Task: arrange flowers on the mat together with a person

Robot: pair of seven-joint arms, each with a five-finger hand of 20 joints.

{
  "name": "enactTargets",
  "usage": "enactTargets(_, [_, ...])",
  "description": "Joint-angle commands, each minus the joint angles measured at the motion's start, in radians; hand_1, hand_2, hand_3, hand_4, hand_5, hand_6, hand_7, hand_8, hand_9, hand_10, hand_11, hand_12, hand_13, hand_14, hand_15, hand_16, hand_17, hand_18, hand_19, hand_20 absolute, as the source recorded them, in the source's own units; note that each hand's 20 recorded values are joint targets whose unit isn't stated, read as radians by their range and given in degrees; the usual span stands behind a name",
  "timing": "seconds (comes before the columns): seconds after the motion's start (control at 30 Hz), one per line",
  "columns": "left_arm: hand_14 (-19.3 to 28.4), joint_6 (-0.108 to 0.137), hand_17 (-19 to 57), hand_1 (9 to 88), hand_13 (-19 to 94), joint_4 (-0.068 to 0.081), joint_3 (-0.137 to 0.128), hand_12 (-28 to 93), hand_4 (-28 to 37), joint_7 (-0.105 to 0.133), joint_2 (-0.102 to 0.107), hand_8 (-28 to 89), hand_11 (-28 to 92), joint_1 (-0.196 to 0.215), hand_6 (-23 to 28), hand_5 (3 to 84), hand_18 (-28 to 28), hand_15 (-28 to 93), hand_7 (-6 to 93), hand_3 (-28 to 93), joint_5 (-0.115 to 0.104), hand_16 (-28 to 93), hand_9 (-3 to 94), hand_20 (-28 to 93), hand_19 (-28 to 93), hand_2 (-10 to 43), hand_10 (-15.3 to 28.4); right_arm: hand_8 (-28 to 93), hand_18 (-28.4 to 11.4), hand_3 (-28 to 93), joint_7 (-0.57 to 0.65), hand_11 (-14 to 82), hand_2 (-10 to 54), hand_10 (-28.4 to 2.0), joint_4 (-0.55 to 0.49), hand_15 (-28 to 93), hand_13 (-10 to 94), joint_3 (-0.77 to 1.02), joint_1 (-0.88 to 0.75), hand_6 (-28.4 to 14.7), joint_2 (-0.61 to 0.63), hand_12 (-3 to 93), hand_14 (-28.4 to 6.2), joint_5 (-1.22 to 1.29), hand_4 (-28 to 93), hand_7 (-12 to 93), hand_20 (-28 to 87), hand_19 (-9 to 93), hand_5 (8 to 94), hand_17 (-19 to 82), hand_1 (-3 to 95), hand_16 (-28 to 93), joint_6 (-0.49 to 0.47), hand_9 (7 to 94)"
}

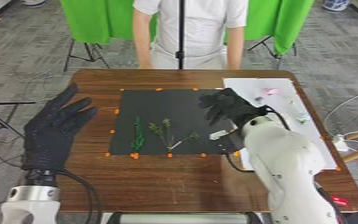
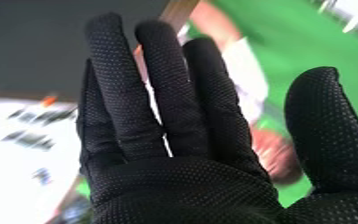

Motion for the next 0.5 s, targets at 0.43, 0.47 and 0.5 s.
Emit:
enactTargets(0.43, [27.8,-0.005,-7.8,18.4,27,0.049,0.013,8,-28.3,0.062,-0.008,-9,19,0.059,7.0,35.6,24.2,45,8.8,75,-0.022,-11,34.4,-3,59,10.4,19.2,-12,-24.1,79,-0.331,8.3,9.5,-18.4,-0.029,26,40,0.385,-0.411,-0.4,-0.002,11.3,-23.0,1.141,-28,9,13,49,41.4,5,14.6,15,0.163,46.4])
enactTargets(0.47, [27.8,-0.004,-7.8,18.4,27,0.049,0.015,8,-28.3,0.063,-0.008,-9,19,0.061,7.0,35.6,24.1,45,8.9,75,-0.02,-11,34.3,-3,59,10.4,19.2,-12,-24.1,79,-0.345,8.2,9.6,-18.4,-0.028,26,40,0.386,-0.415,-0.3,0.001,11.3,-23.0,1.133,-28,9,13,49,41.2,5,14.5,15,0.158,46.4])
enactTargets(0.5, [27.8,-0.003,-7.9,18.4,27,0.05,0.019,8,-28.3,0.063,-0.006,-9,19,0.06,7.0,35.6,24.1,45,8.9,75,-0.019,-10,34.3,-3,59,10.4,19.2,-12,-24.0,79,-0.354,8.2,9.6,-18.3,-0.029,26,40,0.389,-0.417,-0.2,0.003,11.3,-23.0,1.124,-28,9,14,49,41.1,5,14.5,15,0.159,46.3])
